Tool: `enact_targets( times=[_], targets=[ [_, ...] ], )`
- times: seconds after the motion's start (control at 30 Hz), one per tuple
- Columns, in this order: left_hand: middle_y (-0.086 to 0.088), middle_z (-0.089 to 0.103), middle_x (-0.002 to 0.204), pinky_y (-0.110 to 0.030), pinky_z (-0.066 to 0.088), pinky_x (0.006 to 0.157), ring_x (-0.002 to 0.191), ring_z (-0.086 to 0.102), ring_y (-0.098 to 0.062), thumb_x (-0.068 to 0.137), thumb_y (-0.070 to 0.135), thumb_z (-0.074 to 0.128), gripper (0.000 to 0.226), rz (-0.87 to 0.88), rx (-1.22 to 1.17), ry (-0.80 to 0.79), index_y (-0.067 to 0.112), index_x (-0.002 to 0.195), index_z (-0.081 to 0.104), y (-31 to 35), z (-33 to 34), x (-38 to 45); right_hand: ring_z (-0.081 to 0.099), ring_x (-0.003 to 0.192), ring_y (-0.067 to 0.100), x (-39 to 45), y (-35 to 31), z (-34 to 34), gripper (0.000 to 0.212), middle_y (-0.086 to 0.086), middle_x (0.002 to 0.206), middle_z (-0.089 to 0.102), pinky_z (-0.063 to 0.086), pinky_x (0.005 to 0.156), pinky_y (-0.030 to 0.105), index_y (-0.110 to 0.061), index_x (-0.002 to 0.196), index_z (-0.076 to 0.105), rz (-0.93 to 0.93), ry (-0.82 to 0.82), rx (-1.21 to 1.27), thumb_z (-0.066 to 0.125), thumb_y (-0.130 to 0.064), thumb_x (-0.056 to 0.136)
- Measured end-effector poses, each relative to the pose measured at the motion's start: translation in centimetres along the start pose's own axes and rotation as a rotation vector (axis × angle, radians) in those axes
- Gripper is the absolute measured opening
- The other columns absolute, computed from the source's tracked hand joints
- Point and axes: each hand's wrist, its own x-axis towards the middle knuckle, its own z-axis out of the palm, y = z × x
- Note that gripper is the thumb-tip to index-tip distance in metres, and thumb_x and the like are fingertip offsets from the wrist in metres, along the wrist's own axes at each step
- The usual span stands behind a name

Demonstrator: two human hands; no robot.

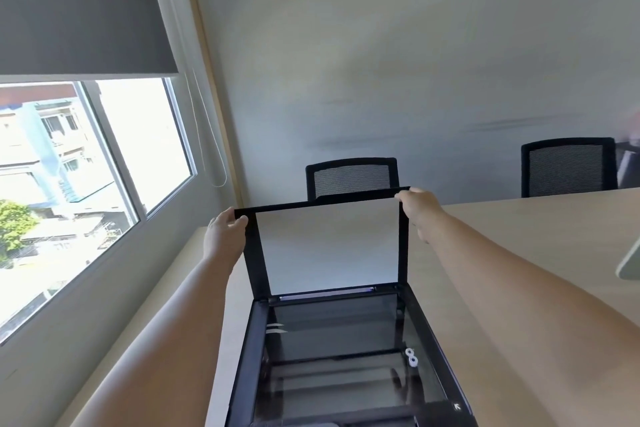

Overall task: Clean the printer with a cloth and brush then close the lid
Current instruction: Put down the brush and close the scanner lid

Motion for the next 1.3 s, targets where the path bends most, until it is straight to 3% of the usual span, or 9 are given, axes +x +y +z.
enact_targets(
  times=[0.07, 0.13, 0.27, 0.43, 0.6, 0.73, 0.93, 1.1, 1.3],
  targets=[
    [-0.007, 0.064, 0.117, -0.046, 0.049, 0.092, 0.105, 0.059, -0.03, 0.089, 0.03, 0.052, 0.034, 0.021, 0.029, 0.093, 0.017, 0.118, 0.063, 0.0, -0.4, -1.0, 0.049, 0.085, 0.028, 0.1, 0.4, -0.4, 0.021, 0.011, 0.102, 0.055, 0.037, 0.075, 0.032, -0.004, 0.098, 0.056, -0.007, 0.055, 0.033, 0.054, -0.021, 0.086],
    [-0.001, 0.068, 0.112, -0.041, 0.051, 0.091, 0.096, 0.058, -0.021, 0.091, 0.032, 0.055, 0.029, 0.024, -0.025, 0.181, 0.021, 0.115, 0.066, 0.1, -0.8, -1.8, 0.038, 0.068, 0.024, 0.2, 0.5, -0.9, 0.018, 0.011, 0.082, 0.046, 0.028, 0.06, 0.03, -0.01, 0.079, 0.047, 0.009, 0.127, 0.097, 0.057, -0.025, 0.083],
    [0.003, 0.069, 0.093, -0.042, 0.053, 0.085, 0.086, 0.061, -0.022, 0.092, 0.042, 0.058, 0.027, 0.029, -0.089, 0.281, 0.02, 0.1, 0.071, -0.5, -1.3, -2.9, 0.062, 0.072, 0.03, 0.1, 1.5, -2.1, 0.034, 0.008, 0.069, 0.061, 0.054, 0.072, 0.036, -0.009, 0.065, 0.053, 0.013, 0.206, 0.169, 0.066, -0.037, 0.081],
    [-0.003, 0.067, 0.084, -0.041, 0.055, 0.074, 0.077, 0.062, -0.024, 0.082, 0.048, 0.068, 0.018, -0.077, -0.348, 0.284, 0.031, 0.085, 0.073, -1.8, -1.3, -4.7, 0.07, 0.079, 0.029, -1.2, 3.4, -3.3, 0.028, 0.004, 0.068, 0.065, 0.057, 0.086, 0.045, -0.014, 0.068, 0.062, 0.01, 0.223, 0.215, 0.076, -0.038, 0.077],
    [0.002, 0.067, 0.085, -0.034, 0.046, 0.073, 0.083, 0.061, -0.015, 0.073, 0.052, 0.076, 0.017, -0.139, -0.547, 0.259, 0.036, 0.079, 0.075, -3.3, -1.3, -5.9, 0.052, 0.064, 0.02, -3.4, 4.9, -3.9, 0.041, 0.002, 0.07, 0.057, 0.049, 0.065, 0.035, -0.012, 0.079, 0.06, 0.01, 0.246, 0.195, 0.075, -0.05, 0.075],
    [0.007, 0.051, 0.063, -0.028, 0.036, 0.061, 0.059, 0.043, -0.012, 0.074, 0.045, 0.078, 0.025, -0.135, -0.627, 0.248, 0.026, 0.089, 0.076, -3.7, -1.4, -6.8, 0.046, 0.069, 0.022, -4.8, 5.0, -4.2, 0.038, 0.002, 0.072, 0.054, 0.038, 0.06, 0.03, -0.011, 0.082, 0.059, 0.017, 0.21, 0.2, 0.072, -0.046, 0.079],
    [0.004, 0.05, 0.071, -0.025, 0.033, 0.06, 0.061, 0.039, -0.01, 0.078, 0.038, 0.077, 0.02, -0.119, -0.709, 0.257, 0.024, 0.091, 0.07, -5.0, -1.5, -9.2, 0.045, 0.073, 0.023, -7.0, 5.6, -4.9, 0.026, 0.006, 0.079, 0.056, 0.034, 0.057, 0.028, -0.015, 0.074, 0.058, 0.028, 0.159, 0.217, 0.069, -0.035, 0.084],
    [0.003, 0.044, 0.068, -0.025, 0.025, 0.056, 0.057, 0.031, -0.012, 0.079, 0.039, 0.075, 0.028, -0.162, -0.735, 0.224, 0.022, 0.07, 0.055, -7.0, -1.7, -11.7, 0.051, 0.07, 0.016, -9.3, 7.3, -6.1, 0.017, 0.0, 0.084, 0.062, 0.036, 0.06, 0.028, -0.017, 0.075, 0.061, 0.042, 0.115, 0.211, 0.068, -0.029, 0.085],
    [0.002, 0.052, 0.072, -0.026, 0.032, 0.064, 0.068, 0.042, -0.012, 0.083, 0.032, 0.073, 0.022, -0.182, -0.647, 0.222, 0.019, 0.07, 0.061, -9.7, -2.4, -15.9, 0.051, 0.076, 0.018, -12.8, 11.1, -8.3, 0.014, -0.003, 0.083, 0.062, 0.038, 0.064, 0.03, -0.016, 0.076, 0.063, 0.094, 0.008, 0.06, 0.065, -0.024, 0.088]
  ],
)
